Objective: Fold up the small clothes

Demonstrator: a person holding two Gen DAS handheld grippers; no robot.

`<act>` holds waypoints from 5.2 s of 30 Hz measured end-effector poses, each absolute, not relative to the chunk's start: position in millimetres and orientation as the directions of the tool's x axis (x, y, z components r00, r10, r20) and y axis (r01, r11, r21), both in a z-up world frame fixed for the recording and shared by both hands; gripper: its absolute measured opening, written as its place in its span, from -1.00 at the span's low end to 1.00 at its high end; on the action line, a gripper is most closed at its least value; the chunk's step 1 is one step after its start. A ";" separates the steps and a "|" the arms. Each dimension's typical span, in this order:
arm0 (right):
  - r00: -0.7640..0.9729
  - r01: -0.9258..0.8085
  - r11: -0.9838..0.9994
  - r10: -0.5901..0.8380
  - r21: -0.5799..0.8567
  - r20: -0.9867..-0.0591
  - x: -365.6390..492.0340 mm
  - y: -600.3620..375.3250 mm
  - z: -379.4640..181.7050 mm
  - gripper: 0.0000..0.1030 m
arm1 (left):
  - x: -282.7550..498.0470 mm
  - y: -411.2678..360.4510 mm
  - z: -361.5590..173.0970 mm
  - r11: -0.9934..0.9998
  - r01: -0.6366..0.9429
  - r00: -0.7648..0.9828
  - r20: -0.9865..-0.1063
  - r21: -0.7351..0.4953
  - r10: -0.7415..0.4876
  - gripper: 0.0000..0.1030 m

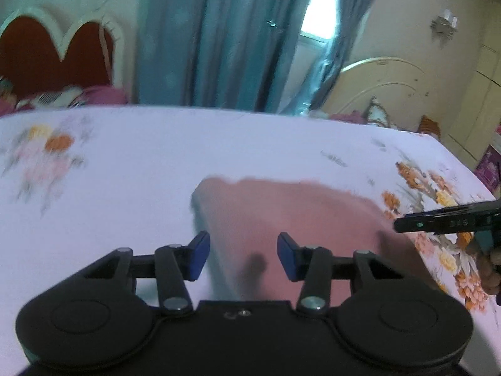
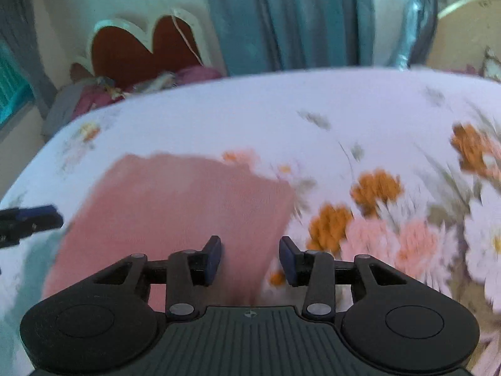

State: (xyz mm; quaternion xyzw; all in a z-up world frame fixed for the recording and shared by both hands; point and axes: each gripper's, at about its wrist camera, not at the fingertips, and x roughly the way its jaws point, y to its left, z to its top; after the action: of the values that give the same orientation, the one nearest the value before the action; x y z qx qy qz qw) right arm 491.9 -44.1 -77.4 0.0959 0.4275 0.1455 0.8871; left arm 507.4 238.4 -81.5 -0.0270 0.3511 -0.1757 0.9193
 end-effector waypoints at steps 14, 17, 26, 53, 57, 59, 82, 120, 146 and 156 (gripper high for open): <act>0.559 -0.238 0.964 0.234 0.117 -0.795 523.4 1.1 -112.8 -0.57 | 528.3 219.8 -122.1 0.913 0.365 0.586 -0.717 -0.182 -0.377 -0.27; 0.596 -0.231 0.966 0.233 0.113 -0.768 502.4 5.2 -90.5 -0.57 | 502.6 225.3 -101.4 0.889 0.392 0.611 -0.655 -0.237 -0.444 -0.34; 0.549 -0.360 0.931 0.261 0.058 -0.794 426.4 15.4 -88.6 -0.58 | 439.9 211.4 -121.6 0.906 0.374 0.612 -0.680 -0.199 -0.403 -0.43; 0.518 -0.289 0.945 0.290 0.154 -0.805 370.5 -2.7 -106.4 -0.84 | 367.6 186.5 -135.3 0.964 0.241 0.620 -0.746 -0.111 -0.241 -0.41; 0.530 -0.270 0.947 0.299 0.176 -0.794 360.6 -8.5 -90.9 -0.83 | 349.4 180.3 -114.9 0.970 0.226 0.660 -0.719 -0.086 -0.218 -0.08; 0.569 -0.267 0.949 0.297 0.169 -0.767 345.8 -15.0 -76.3 -0.71 | 330.2 175.5 -100.3 0.977 0.203 0.708 -0.680 -0.060 -0.189 0.60; 0.754 -0.176 0.975 0.221 0.134 -0.619 141.5 -55.0 42.4 0.99 | 143.5 108.4 -2.7 0.992 0.128 0.868 -0.484 0.001 -0.112 1.00; 0.816 -0.167 0.975 0.220 0.146 -0.534 36.9 -69.3 95.0 0.99 | 59.1 100.7 31.8 0.989 0.145 0.903 -0.408 -0.008 -0.136 1.00; 0.807 -0.177 0.974 0.228 0.144 -0.545 42.9 -68.3 93.3 0.99 | 65.5 99.2 33.1 0.987 0.160 0.898 -0.417 0.006 -0.143 1.00; 0.806 -0.176 0.973 0.228 0.147 -0.546 44.2 -68.9 93.1 0.99 | 66.2 99.8 33.1 0.987 0.160 0.898 -0.417 0.007 -0.143 1.00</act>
State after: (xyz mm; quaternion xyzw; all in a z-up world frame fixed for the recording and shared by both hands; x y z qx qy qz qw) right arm 44.2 -68.9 93.1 0.0447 0.2925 0.1063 0.9493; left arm 66.2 99.8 33.1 0.0205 0.2122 -0.0777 0.9739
